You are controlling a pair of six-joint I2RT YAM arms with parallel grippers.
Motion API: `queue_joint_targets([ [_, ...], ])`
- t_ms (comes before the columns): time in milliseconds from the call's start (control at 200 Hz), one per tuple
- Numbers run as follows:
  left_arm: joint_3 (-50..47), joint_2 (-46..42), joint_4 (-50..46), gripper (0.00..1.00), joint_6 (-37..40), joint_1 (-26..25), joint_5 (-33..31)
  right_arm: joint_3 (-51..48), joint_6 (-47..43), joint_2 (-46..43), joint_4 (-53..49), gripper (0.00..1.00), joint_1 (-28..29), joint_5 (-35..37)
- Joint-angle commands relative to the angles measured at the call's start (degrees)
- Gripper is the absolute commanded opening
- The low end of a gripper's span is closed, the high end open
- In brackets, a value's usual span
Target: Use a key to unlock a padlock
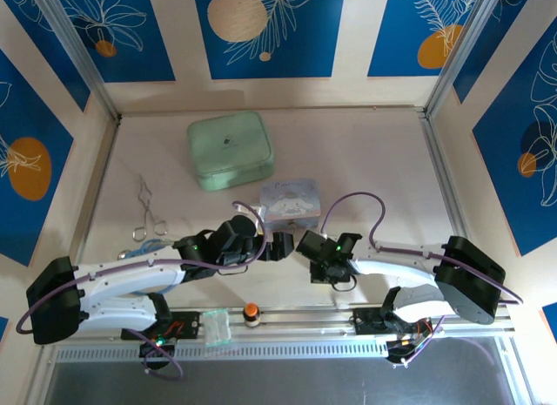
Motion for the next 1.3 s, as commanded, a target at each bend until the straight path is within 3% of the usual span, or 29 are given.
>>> queue_joint_targets([
  [0,-0.5,0.3,1.3,0.99,-0.6,-0.5,-1.1,-1.0,0.7,-0.2,-6.4,0.17,-0.3,-0.2],
  [125,-0.5,0.7,1.6,0.99,-0.7,-0.5,-1.4,-1.1,0.4,0.2,-5.7,0.27,-0.6,-0.6],
  [370,-0.4,1.3,1.8,0.99,-0.9,-0.5,-1.3,-0.2,0.6,1.4,-4.5,0.33,-1.3,1.0],
  [880,-0.2,2.4,2.7,0.99,-1.5,-0.5,-1.2,-0.8,2.6,-3.7,-8.3,0.34,-2.2,3.0],
  [1091,0.3,3.5,2.8,0.99,-1.3,-0.5,-1.0,-1.4,1.2,-4.9,-6.0,0.46,-4.8,3.0],
  [1296,0.8,4.6,3.1,0.99,-1.4,-0.5,-0.2,-0.5,-0.2,-2.8,-2.5,0.48,-5.4,2.4],
])
